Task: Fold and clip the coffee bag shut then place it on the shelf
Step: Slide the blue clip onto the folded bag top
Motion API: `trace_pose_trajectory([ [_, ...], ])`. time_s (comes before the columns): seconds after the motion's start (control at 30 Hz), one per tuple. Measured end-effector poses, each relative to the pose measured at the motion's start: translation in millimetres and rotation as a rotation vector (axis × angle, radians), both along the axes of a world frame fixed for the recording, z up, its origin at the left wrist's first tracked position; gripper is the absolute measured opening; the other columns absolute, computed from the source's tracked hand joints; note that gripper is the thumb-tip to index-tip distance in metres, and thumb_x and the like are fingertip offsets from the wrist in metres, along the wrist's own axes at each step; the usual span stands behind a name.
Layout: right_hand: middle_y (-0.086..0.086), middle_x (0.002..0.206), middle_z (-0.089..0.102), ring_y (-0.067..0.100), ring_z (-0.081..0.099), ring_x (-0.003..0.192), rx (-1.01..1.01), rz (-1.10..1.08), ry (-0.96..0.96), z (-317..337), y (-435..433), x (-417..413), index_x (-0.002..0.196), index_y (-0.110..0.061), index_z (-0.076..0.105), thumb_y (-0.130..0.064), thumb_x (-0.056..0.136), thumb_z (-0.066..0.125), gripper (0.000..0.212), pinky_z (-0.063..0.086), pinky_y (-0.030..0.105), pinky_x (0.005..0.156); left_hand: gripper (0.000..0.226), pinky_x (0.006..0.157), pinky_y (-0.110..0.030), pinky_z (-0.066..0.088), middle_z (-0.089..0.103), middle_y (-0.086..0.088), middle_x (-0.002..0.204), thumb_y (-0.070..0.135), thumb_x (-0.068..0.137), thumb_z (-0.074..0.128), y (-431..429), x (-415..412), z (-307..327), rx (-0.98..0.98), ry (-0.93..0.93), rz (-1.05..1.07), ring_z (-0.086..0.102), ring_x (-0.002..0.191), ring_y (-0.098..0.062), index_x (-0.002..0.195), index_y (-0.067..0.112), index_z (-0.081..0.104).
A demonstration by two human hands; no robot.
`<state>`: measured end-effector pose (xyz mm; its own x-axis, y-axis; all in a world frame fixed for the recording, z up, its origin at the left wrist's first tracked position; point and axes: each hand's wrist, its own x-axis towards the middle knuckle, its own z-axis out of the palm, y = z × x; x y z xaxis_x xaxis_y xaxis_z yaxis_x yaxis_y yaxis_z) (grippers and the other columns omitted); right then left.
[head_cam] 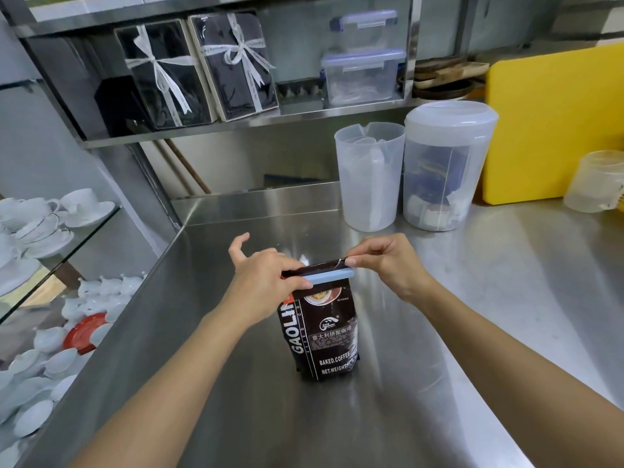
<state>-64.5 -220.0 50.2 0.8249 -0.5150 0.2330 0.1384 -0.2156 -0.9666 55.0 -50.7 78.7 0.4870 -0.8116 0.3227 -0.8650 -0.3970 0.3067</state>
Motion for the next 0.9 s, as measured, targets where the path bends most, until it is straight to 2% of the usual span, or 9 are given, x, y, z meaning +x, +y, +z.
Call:
trace_pose_trajectory([
  [0.17, -0.016, 0.052, 0.066, -0.002, 0.057, 0.057, -0.091, 0.019, 0.002, 4.3, 7.1, 7.2, 0.076, -0.006, 0.071, 0.003, 0.070, 0.069, 0.011, 0.043, 0.009, 0.061, 0.018, 0.100, -0.020, -0.011, 0.070, 0.002, 0.078, 0.038, 0.081, 0.060, -4.2, -5.6, -3.6, -0.073, 0.005, -0.051, 0.053, 0.092, -0.004, 0.084, 0.025, 0.072],
  [0.27, -0.011, 0.058, 0.064, -0.003, 0.055, 0.056, -0.171, 0.046, 0.038, 8.8, 8.2, 7.5, 0.075, -0.005, 0.071, -0.001, 0.073, 0.069, 0.005, 0.041, 0.007, 0.058, 0.018, 0.103, -0.024, -0.011, 0.071, 0.004, 0.082, 0.038, 0.083, 0.058, -7.6, -5.8, -4.6, -0.049, -0.013, -0.075, 0.051, 0.093, -0.004, 0.085, 0.026, 0.071],
  [0.37, -0.011, 0.060, 0.063, -0.001, 0.055, 0.057, -0.175, 0.070, 0.056, 10.4, 6.6, 3.6, 0.068, -0.014, 0.068, -0.002, 0.074, 0.068, 0.013, 0.042, 0.008, 0.059, 0.018, 0.104, -0.026, -0.010, 0.071, 0.005, 0.083, 0.037, 0.083, 0.057, -8.9, -4.3, -5.4, -0.037, 0.000, -0.088, 0.051, 0.093, -0.005, 0.087, 0.025, 0.071],
  [0.53, 0.000, 0.075, 0.062, 0.003, 0.055, 0.068, -0.233, 0.102, 0.062, 13.4, 7.4, 2.5, 0.077, -0.014, 0.073, -0.008, 0.070, 0.073, 0.009, 0.042, 0.011, 0.067, 0.019, 0.104, -0.027, -0.009, 0.070, 0.004, 0.080, 0.037, 0.083, 0.058, -10.4, -4.9, -6.9, -0.049, -0.024, -0.083, 0.052, 0.090, -0.006, 0.085, 0.023, 0.070],
  [0.7, -0.006, 0.073, 0.057, 0.004, 0.052, 0.074, -0.336, 0.037, 0.051, 12.5, 6.2, 5.3, 0.067, -0.020, 0.069, -0.008, 0.071, 0.072, 0.013, 0.038, 0.010, 0.075, 0.020, 0.106, -0.030, -0.012, 0.070, 0.007, 0.082, 0.040, 0.082, 0.058, -11.5, -6.8, -5.5, -0.024, -0.035, -0.068, 0.052, 0.091, -0.005, 0.086, 0.025, 0.069],
  [0.83, -0.006, 0.072, 0.056, 0.006, 0.051, 0.073, -0.411, 0.003, 0.077, 10.7, 3.9, 4.8, 0.066, -0.011, 0.068, -0.006, 0.074, 0.069, 0.010, 0.034, 0.005, 0.072, 0.020, 0.105, -0.028, -0.012, 0.052, 0.020, 0.063, 0.041, 0.079, 0.062, -5.5, -6.0, -2.2, -0.035, -0.004, -0.023, 0.054, 0.092, -0.007, 0.089, 0.025, 0.068],
  [0.9, -0.005, 0.070, 0.056, 0.003, 0.051, 0.071, -0.428, -0.015, 0.064, 10.4, 5.2, 4.1, 0.065, -0.006, 0.067, -0.004, 0.074, 0.068, 0.009, 0.034, 0.005, 0.071, 0.022, 0.105, -0.027, -0.010, 0.055, 0.020, 0.069, 0.040, 0.077, 0.064, -0.6, -6.1, -4.3, -0.077, 0.012, -0.017, 0.056, 0.093, -0.008, 0.091, 0.024, 0.063],
])
